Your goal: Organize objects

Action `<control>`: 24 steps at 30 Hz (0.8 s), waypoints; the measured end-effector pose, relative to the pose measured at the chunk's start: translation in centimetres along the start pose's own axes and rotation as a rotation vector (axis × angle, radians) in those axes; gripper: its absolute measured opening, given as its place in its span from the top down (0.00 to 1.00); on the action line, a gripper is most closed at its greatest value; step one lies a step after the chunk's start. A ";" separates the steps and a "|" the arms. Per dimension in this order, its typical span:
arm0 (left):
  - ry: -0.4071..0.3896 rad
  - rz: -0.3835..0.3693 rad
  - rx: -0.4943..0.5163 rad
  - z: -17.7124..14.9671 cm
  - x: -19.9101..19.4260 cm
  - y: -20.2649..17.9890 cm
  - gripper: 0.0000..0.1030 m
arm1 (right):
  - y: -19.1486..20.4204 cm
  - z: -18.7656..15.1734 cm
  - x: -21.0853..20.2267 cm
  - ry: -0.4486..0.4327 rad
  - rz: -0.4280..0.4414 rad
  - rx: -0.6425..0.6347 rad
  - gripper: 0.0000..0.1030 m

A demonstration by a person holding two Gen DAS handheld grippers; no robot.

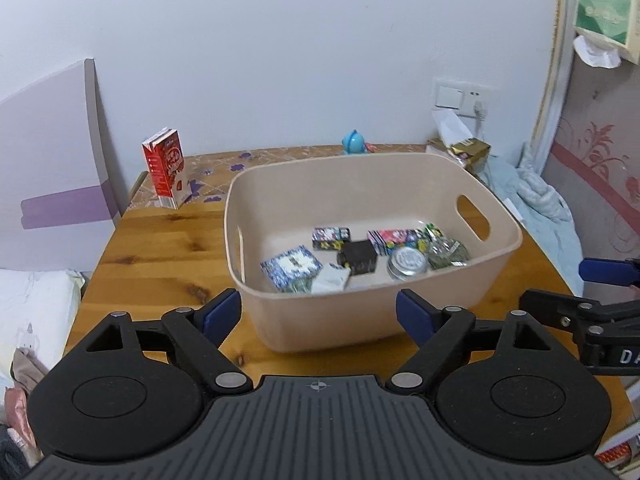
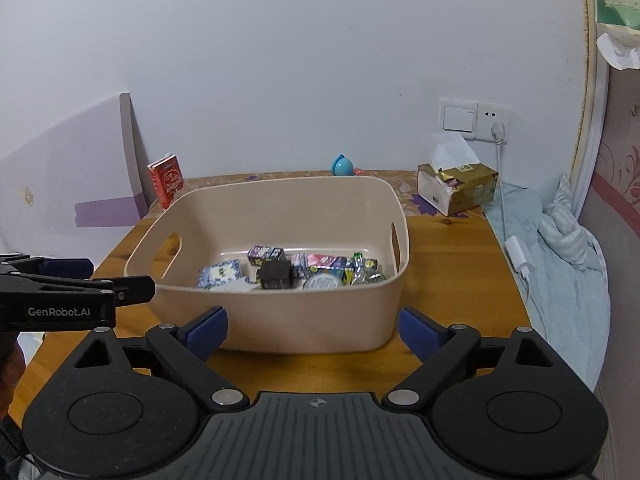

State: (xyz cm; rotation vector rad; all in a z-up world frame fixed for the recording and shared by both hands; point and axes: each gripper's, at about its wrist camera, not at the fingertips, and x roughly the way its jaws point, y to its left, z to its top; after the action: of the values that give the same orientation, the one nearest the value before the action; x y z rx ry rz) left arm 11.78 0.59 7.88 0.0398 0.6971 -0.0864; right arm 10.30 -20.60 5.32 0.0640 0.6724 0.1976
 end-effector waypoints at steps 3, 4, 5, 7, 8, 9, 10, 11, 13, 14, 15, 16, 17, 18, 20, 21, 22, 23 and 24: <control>-0.008 -0.005 0.004 -1.0 -1.4 0.0 0.16 | 0.5 -0.9 -1.0 -0.001 -0.001 -0.004 0.07; -0.012 -0.004 0.008 -1.3 -1.8 0.0 0.16 | 0.7 -1.2 -1.3 -0.001 -0.002 -0.010 0.06; -0.016 -0.002 0.010 -1.6 -2.3 -0.1 0.15 | 1.0 -1.4 -1.6 -0.002 -0.003 -0.016 0.05; -0.022 -0.003 0.013 -2.3 -3.2 -0.1 0.15 | 1.4 -1.9 -2.2 -0.003 -0.004 -0.033 0.04; -0.022 -0.005 0.014 -2.7 -3.6 -0.1 0.15 | 1.6 -2.2 -2.5 -0.003 -0.004 -0.039 0.04; -0.018 -0.006 0.015 -3.0 -3.9 -0.1 0.14 | 1.7 -2.5 -2.7 -0.003 -0.004 -0.041 0.04; -0.014 -0.008 0.017 -3.3 -4.2 -0.1 0.14 | 1.8 -2.8 -2.9 -0.001 -0.004 -0.041 0.04; -0.010 -0.009 0.018 -3.6 -4.4 0.0 0.14 | 1.9 -3.0 -3.1 0.001 -0.004 -0.039 0.04; -0.008 -0.017 0.018 -4.1 -4.9 0.0 0.14 | 2.1 -3.5 -3.4 0.006 -0.008 -0.038 0.04; -0.007 -0.023 0.016 -4.4 -5.0 0.0 0.14 | 2.2 -3.7 -3.5 0.010 -0.008 -0.041 0.03; -0.007 -0.031 0.010 -4.6 -5.1 0.0 0.14 | 2.4 -3.9 -3.6 0.014 -0.007 -0.043 0.03; -0.003 -0.034 0.006 -4.8 -5.1 0.0 0.14 | 2.5 -4.1 -3.7 0.017 -0.003 -0.043 0.03; 0.000 -0.037 0.002 -5.0 -5.2 0.0 0.14 | 2.6 -4.3 -3.7 0.020 0.001 -0.041 0.03; 0.002 -0.040 -0.001 -5.1 -5.2 0.0 0.14 | 2.8 -4.4 -3.7 0.023 0.005 -0.041 0.03; 0.001 -0.042 -0.001 -5.3 -5.4 0.0 0.14 | 3.0 -4.7 -3.9 0.015 0.005 -0.043 0.03; 0.000 -0.040 0.002 -5.4 -5.5 -0.1 0.14 | 3.0 -4.7 -4.0 0.011 0.004 -0.042 0.03; -0.001 -0.037 0.004 -5.5 -5.5 -0.1 0.14 | 3.1 -4.7 -4.1 0.011 0.007 -0.041 0.03; -0.002 -0.033 0.004 -5.5 -5.6 -0.1 0.14 | 3.0 -4.7 -4.1 0.010 0.010 -0.038 0.02; -0.002 -0.031 0.005 -5.5 -5.7 0.0 0.14 | 3.0 -4.7 -4.2 0.009 0.012 -0.036 0.02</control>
State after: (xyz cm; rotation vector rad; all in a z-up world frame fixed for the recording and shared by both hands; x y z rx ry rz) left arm 3.91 1.33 7.27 0.0342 0.6959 -0.1179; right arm 3.66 -18.50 4.65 0.0328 0.6774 0.2212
